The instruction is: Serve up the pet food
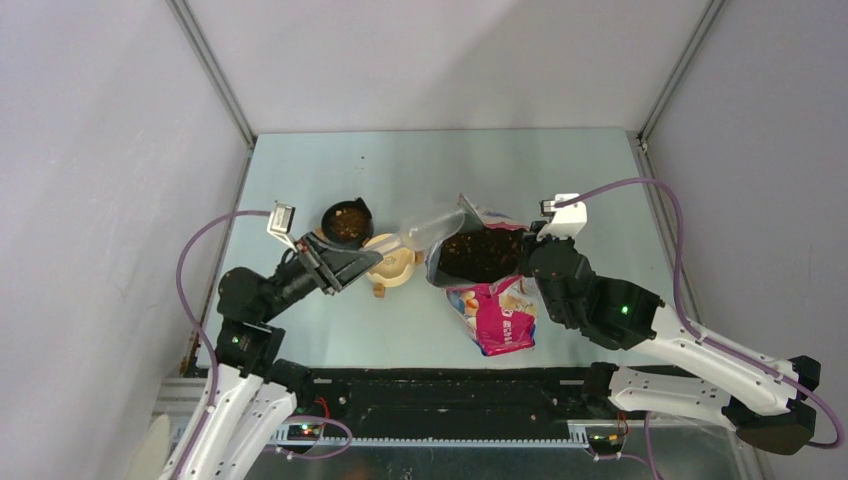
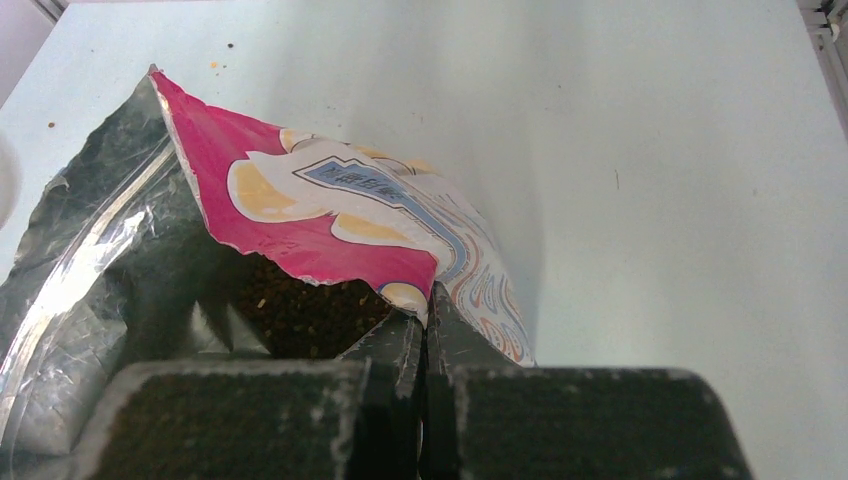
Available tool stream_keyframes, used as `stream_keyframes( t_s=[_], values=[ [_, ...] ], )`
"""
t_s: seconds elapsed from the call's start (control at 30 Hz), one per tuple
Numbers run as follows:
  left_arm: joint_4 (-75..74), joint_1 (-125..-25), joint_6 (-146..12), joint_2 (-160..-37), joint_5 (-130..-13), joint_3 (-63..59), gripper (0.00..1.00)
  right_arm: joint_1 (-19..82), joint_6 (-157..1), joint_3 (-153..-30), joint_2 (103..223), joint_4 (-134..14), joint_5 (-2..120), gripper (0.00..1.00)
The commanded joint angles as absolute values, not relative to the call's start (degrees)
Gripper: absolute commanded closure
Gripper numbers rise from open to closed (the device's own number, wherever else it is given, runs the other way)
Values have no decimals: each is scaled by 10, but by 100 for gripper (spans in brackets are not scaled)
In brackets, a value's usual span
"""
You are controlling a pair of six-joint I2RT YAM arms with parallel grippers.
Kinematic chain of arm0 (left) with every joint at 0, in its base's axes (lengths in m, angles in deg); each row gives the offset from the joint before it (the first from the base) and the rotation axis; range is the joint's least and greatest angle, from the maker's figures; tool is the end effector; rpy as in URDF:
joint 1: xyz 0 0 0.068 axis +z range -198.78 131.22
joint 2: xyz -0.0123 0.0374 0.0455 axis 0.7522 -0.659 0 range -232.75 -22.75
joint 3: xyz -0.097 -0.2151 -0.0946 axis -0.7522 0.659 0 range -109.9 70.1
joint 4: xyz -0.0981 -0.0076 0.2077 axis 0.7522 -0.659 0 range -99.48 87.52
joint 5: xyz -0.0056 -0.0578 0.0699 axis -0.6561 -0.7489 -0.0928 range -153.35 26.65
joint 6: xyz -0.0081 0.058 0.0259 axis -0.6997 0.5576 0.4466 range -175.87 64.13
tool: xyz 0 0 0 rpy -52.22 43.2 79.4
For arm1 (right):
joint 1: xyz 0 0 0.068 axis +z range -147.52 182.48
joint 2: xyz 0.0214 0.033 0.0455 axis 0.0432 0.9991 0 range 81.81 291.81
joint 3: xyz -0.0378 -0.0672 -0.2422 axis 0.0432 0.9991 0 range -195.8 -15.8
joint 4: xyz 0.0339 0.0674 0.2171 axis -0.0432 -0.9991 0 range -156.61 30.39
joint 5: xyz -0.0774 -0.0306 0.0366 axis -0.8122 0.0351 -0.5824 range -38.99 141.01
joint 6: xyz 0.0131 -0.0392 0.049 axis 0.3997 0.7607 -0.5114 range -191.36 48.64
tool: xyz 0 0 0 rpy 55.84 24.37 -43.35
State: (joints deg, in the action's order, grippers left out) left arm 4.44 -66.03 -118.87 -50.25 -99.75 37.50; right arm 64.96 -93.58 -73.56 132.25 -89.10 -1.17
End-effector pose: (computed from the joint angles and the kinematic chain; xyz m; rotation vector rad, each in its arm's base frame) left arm 0.1051 -0.0634 0.3287 -0.0216 1.6038 -1.5566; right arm 0.1098 0.1259 0.3490 -0.0603 1.8061 0.1564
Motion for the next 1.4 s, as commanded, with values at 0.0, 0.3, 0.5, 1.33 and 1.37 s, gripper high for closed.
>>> stream_keyframes(
  t_s=[0.0,0.3,0.5,1.33,1.37],
  values=[
    [73,-665,-1217,-485,-1078,333,100,651,-932,-750,1318,-841,-18,100],
    [-206,-741,-1113,-585,-1026,196,100,651,-926,-750,1320,-839,-13,100],
    [-400,-839,-1040,-697,-899,82,100,651,-920,-750,1320,-839,-12,100],
    [-779,-1017,-1111,-976,-451,-255,100,652,-899,-750,1331,-831,-5,100],
    [-784,-1018,-1110,-983,-445,-262,100,652,-900,-750,1329,-833,-6,100]
  ],
)
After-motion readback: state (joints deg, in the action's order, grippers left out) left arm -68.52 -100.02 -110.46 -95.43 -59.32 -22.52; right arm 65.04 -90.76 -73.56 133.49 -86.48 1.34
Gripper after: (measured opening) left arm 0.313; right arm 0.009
